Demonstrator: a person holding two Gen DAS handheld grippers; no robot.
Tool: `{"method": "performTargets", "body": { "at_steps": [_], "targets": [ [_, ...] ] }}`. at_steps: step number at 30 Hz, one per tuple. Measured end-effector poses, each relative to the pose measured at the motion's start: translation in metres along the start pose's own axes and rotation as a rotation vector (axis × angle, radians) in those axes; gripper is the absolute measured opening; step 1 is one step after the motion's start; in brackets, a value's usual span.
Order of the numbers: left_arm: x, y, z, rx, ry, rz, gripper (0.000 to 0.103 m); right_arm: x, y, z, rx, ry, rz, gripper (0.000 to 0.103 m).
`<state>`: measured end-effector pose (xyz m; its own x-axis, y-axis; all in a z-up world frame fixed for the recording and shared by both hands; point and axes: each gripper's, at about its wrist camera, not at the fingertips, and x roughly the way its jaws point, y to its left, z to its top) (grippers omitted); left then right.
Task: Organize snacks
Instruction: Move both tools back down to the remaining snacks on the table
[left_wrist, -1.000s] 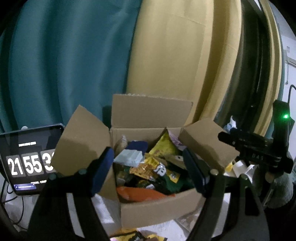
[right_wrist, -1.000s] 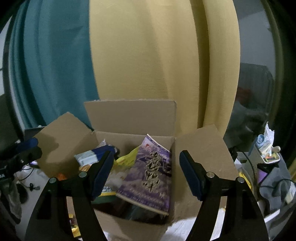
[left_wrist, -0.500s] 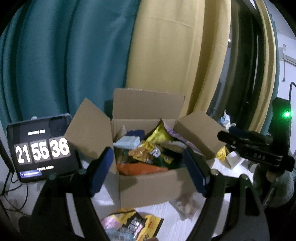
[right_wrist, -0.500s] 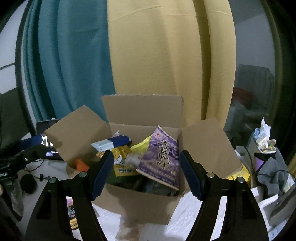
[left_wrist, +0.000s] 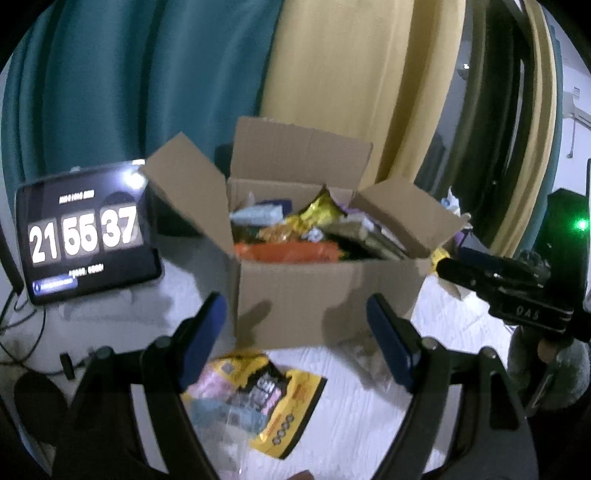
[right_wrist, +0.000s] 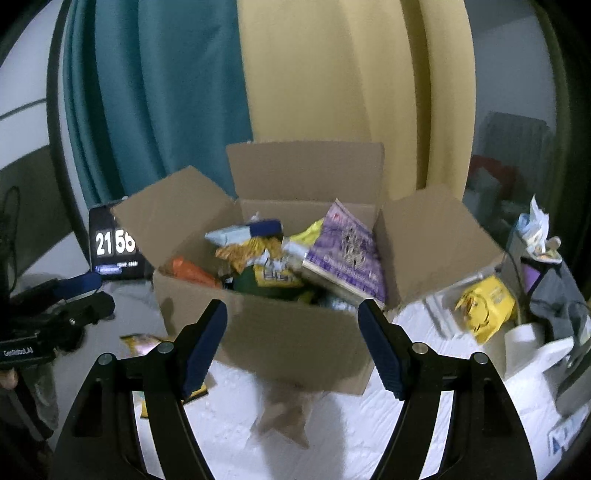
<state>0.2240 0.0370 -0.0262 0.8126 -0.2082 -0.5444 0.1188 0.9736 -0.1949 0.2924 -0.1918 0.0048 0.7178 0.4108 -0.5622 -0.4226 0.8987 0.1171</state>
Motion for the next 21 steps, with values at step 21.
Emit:
{"method": "performTargets", "body": {
  "at_steps": [21],
  "targets": [
    [0.02, 0.052, -0.085, -0.114, 0.181, 0.092, 0.081, 0.057, -0.004, -0.076, 0.058, 0.204, 0.051, 0.077]
  ]
}}
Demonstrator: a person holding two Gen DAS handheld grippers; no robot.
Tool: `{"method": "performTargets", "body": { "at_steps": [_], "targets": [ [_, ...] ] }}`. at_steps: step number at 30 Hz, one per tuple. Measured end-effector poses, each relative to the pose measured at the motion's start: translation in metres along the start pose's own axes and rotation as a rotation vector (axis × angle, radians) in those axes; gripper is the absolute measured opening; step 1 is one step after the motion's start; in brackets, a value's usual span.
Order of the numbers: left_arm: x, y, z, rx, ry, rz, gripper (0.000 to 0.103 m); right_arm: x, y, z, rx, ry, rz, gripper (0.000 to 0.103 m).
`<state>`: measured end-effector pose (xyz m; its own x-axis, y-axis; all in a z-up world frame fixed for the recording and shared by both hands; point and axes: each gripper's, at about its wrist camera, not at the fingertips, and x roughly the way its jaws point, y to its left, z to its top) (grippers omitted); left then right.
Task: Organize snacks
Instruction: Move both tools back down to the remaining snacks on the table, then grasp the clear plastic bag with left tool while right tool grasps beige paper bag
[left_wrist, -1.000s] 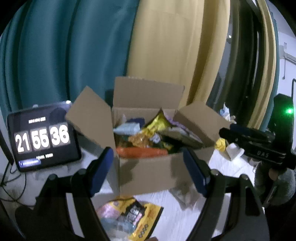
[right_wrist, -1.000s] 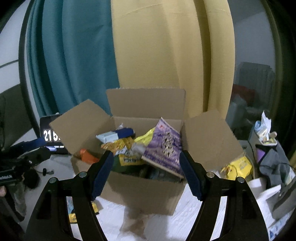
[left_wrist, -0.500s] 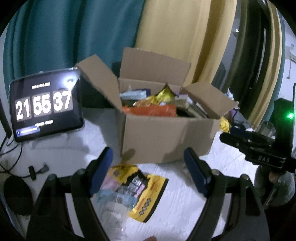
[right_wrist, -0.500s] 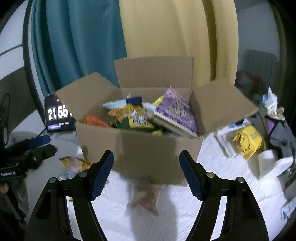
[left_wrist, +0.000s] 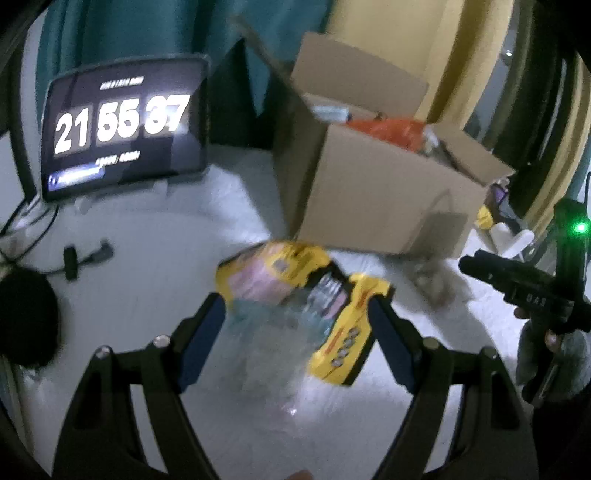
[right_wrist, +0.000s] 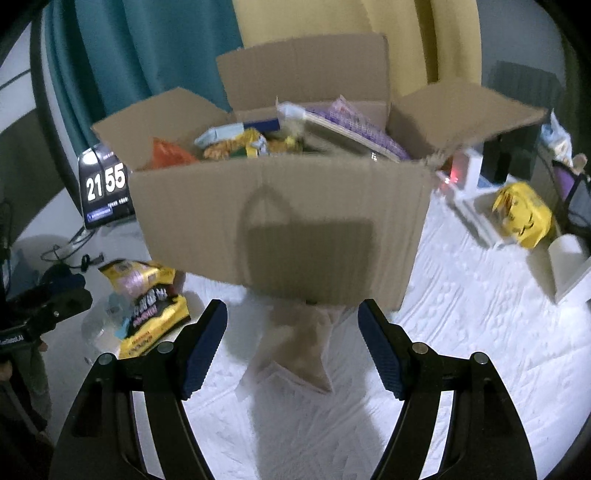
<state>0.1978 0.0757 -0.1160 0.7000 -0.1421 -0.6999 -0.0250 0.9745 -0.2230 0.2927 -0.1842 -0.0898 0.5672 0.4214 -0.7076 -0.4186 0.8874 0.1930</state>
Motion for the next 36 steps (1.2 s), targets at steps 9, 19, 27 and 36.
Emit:
{"method": "performTargets", "body": {
  "at_steps": [9, 19, 27, 36],
  "targets": [
    [0.019, 0.006, -0.02, 0.016, 0.074, 0.033, 0.081, 0.027, 0.004, -0.012, 0.001, 0.065, 0.026, 0.077],
    [0.028, 0.005, -0.021, 0.026, 0.102, 0.083, 0.067, 0.052, 0.009, -0.022, -0.018, 0.136, 0.029, 0.077],
    [0.021, 0.001, -0.023, 0.045, 0.085, 0.071, 0.058, 0.047, 0.014, -0.024, -0.029, 0.127, 0.013, 0.055],
    [0.003, -0.004, -0.033, 0.044, 0.076, 0.04, 0.056, 0.021, 0.022, -0.037, -0.064, 0.117, 0.052, 0.052]
  ]
}}
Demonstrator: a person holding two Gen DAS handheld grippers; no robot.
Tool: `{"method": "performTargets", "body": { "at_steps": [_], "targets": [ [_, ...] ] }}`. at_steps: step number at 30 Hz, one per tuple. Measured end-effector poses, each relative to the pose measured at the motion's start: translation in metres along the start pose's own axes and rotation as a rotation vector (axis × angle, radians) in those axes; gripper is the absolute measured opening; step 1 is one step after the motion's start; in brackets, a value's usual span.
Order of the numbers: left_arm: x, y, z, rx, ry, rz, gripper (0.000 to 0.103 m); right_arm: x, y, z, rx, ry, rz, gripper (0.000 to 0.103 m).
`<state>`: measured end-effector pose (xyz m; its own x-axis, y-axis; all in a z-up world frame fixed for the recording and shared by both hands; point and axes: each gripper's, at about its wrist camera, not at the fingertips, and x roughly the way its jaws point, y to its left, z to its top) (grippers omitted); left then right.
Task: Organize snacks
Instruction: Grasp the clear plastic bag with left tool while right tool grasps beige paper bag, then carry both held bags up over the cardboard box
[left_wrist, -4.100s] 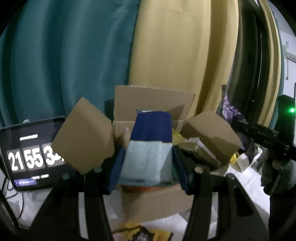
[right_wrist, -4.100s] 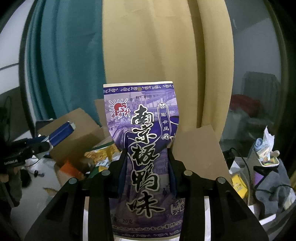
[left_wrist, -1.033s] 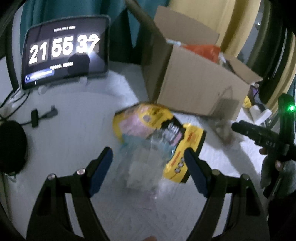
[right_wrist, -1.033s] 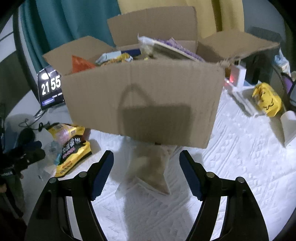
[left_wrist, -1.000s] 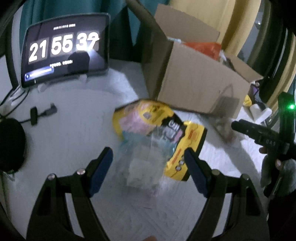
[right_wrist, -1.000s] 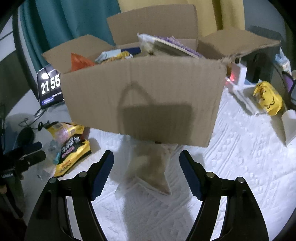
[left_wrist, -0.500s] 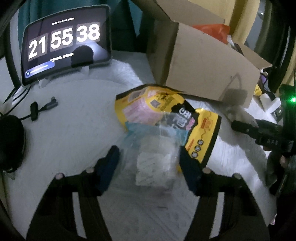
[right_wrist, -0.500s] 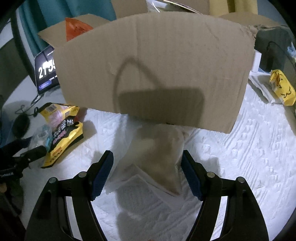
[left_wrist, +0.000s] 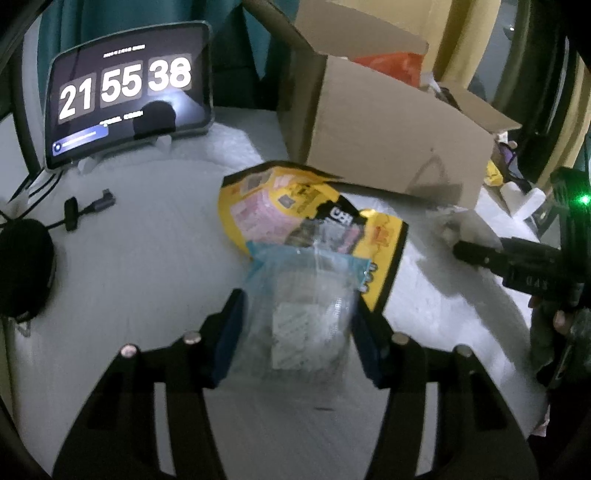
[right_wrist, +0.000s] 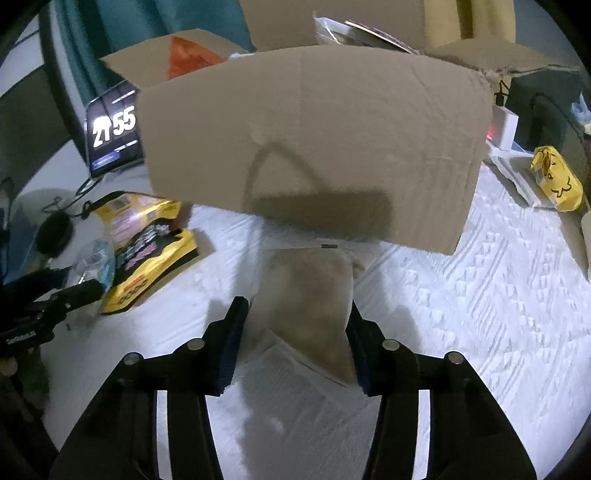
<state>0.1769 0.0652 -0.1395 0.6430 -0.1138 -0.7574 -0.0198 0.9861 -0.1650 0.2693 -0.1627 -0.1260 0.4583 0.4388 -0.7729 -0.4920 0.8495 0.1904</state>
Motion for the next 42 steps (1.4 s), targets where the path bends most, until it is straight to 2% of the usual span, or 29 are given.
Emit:
{"method": "performTargets", "body": {
  "at_steps": [6, 17, 42],
  "targets": [
    [-0.022, -0.005, 0.001, 0.0, -0.039, -0.002, 0.056, -0.029, 0.011, -0.003, -0.026, -0.043, 0.02, 0.052],
    [-0.05, -0.02, 0.017, 0.033, -0.109, -0.021, 0.056, -0.074, 0.017, 0.012, -0.058, -0.144, 0.033, 0.052],
    [-0.075, -0.053, 0.09, 0.067, -0.271, -0.037, 0.056, -0.117, 0.007, 0.07, -0.104, -0.293, 0.006, 0.052]
  ]
}}
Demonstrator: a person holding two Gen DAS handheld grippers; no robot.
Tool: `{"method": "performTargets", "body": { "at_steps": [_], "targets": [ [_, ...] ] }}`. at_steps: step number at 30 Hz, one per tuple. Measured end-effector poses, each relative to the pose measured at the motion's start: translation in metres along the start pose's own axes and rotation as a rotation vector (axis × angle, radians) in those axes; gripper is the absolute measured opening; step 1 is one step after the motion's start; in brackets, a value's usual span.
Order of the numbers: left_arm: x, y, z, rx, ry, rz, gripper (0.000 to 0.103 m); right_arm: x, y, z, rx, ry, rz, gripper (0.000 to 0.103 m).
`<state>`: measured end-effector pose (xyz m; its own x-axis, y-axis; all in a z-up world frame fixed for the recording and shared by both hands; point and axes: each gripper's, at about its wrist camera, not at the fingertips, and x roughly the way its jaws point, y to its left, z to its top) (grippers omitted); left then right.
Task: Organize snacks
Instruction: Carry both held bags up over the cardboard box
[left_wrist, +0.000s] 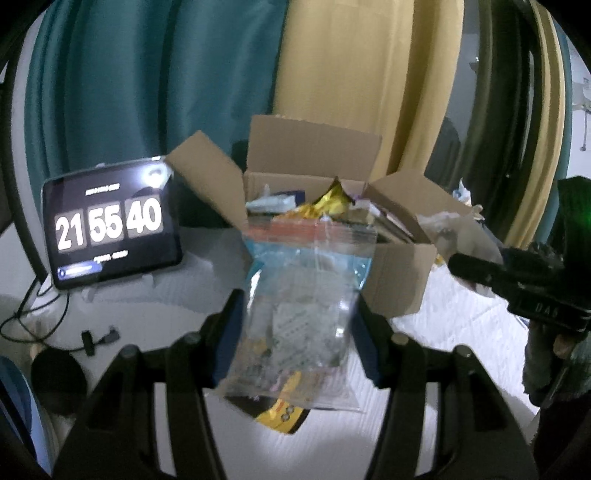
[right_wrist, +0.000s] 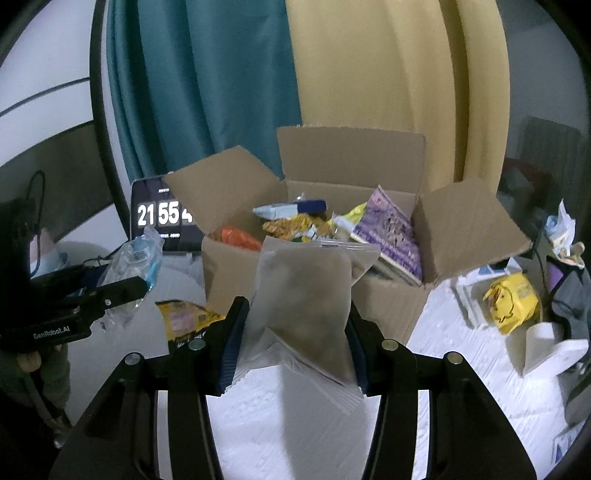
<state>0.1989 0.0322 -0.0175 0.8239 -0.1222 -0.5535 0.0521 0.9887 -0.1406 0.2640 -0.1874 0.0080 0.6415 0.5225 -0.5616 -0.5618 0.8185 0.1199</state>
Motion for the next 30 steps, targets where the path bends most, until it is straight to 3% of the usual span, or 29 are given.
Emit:
{"method": "performTargets", "body": {
  "at_steps": [19, 30],
  "targets": [
    [0.039, -0.009, 0.053, 0.051, -0.055, -0.009, 0.057, 0.022, -0.038, 0.025, 0.024, -0.028, -0.031, 0.052],
    [0.097, -0.006, 0.081, 0.059, -0.034, -0.034, 0.057, 0.032, -0.066, 0.035, 0.045, -0.021, -0.083, 0.052]
  ]
}}
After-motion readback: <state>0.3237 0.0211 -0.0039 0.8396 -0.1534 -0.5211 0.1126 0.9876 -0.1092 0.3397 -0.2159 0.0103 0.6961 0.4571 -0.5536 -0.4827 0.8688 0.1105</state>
